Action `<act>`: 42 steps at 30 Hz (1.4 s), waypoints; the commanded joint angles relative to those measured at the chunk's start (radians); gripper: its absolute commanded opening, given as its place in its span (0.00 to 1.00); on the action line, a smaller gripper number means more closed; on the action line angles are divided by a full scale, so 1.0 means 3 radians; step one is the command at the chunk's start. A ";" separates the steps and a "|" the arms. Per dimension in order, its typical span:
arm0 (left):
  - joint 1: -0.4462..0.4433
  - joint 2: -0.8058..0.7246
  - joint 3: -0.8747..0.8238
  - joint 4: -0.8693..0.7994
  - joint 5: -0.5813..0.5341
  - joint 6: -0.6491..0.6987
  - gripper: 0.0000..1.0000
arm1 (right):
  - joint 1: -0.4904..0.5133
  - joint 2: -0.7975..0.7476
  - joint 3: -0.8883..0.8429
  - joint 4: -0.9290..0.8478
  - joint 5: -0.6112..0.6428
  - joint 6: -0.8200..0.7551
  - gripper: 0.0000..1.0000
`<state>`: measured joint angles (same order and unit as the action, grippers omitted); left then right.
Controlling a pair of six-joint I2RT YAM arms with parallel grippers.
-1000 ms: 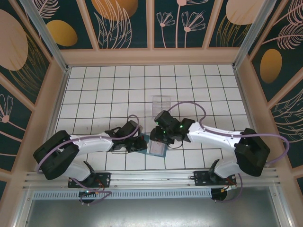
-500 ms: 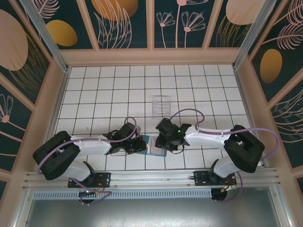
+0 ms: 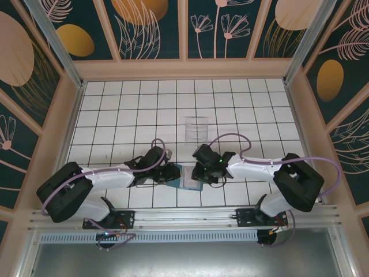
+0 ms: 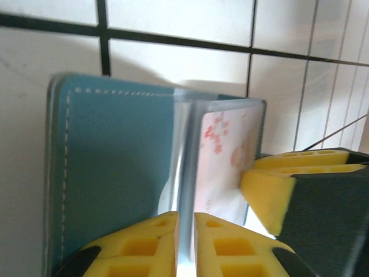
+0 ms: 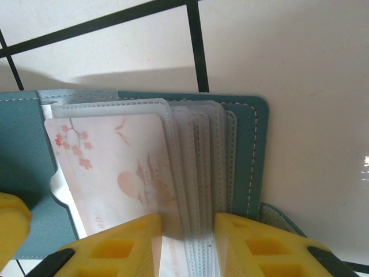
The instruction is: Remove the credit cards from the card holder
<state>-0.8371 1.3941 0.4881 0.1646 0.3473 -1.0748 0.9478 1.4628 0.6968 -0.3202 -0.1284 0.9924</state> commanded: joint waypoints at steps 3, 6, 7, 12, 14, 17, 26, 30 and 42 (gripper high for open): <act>0.0026 -0.0044 0.0123 0.0226 0.0068 0.0130 0.21 | -0.0035 0.0048 -0.0099 -0.0022 0.0162 -0.0097 0.30; 0.0027 0.0061 0.0196 0.0201 0.0162 0.0245 0.21 | -0.0035 0.0052 -0.0084 -0.0027 0.0162 -0.0102 0.29; 0.0034 0.0115 0.0217 0.0174 0.0198 0.0265 0.21 | -0.0035 0.0053 -0.0083 -0.0031 0.0166 -0.0103 0.29; 0.0035 0.0338 0.0280 0.0132 0.0298 0.0350 0.22 | -0.0040 0.0047 -0.0068 -0.0058 0.0172 -0.0111 0.29; 0.0039 0.0386 0.0290 0.0100 0.0281 0.0356 0.22 | -0.0040 0.0037 -0.0063 -0.0068 0.0177 -0.0105 0.29; 0.0035 0.0441 0.0306 0.0021 0.0221 0.0385 0.22 | -0.0039 0.0033 -0.0063 -0.0072 0.0182 -0.0107 0.29; 0.0036 0.0559 0.0354 0.0046 0.0259 0.0445 0.22 | -0.0041 0.0029 -0.0027 -0.0104 0.0183 -0.0104 0.29; 0.0036 0.0633 0.0372 0.0060 0.0276 0.0450 0.22 | -0.0035 0.0042 -0.0022 -0.0114 0.0182 -0.0107 0.29; 0.0036 0.0652 0.0459 -0.0408 -0.0007 0.0640 0.21 | -0.0034 -0.0014 0.0044 -0.0255 0.0247 -0.0097 0.34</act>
<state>-0.8310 1.5833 0.6125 0.1223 0.3927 -0.9199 0.9478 1.4624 0.7002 -0.3218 -0.1238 0.9745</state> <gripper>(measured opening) 0.209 0.341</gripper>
